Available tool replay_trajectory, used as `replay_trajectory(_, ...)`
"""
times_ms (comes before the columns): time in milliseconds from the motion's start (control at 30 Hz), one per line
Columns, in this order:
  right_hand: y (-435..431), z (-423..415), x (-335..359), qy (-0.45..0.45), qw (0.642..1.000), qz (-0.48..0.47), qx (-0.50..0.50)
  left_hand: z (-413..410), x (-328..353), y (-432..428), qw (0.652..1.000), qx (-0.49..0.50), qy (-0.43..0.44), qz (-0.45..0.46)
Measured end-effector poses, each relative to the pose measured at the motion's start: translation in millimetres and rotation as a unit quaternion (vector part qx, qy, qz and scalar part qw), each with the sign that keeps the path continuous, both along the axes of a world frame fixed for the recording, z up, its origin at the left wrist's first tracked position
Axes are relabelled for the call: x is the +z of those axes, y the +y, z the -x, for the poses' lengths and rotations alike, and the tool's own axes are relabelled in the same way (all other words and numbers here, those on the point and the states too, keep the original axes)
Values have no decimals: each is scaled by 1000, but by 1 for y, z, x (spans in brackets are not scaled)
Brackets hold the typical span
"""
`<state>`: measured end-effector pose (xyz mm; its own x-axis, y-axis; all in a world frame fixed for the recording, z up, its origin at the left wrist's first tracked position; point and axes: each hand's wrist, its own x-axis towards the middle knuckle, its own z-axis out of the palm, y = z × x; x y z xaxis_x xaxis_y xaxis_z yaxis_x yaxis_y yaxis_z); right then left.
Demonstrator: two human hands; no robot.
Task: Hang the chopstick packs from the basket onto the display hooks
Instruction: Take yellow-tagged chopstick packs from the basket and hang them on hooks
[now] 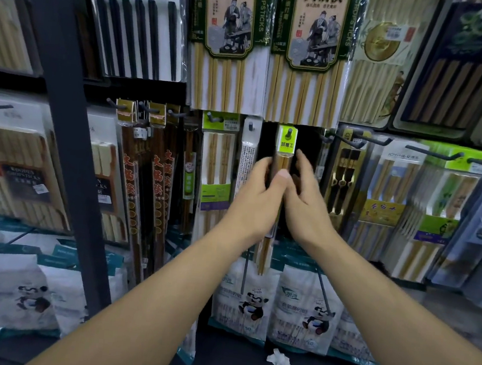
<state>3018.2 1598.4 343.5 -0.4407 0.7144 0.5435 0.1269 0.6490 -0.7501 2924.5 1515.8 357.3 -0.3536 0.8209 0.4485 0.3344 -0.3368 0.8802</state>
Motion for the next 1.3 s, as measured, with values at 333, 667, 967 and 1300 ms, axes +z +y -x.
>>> replay_trajectory(333,23,15,-25,-28,995,3,95,-1,-5,37,989,-44,-143,7)
replay_trajectory(667,58,26,-21,-46,992,-3,114,9,-5,71,988,-6,-154,11)
replay_trajectory(967,40,0,-32,-75,992,9,103,-3,-21,45,991,-20,-129,1)
replay_trajectory(1300,-47,-64,-169,-171,977,119,39,-12,-176,-89,985,90,-93,114)
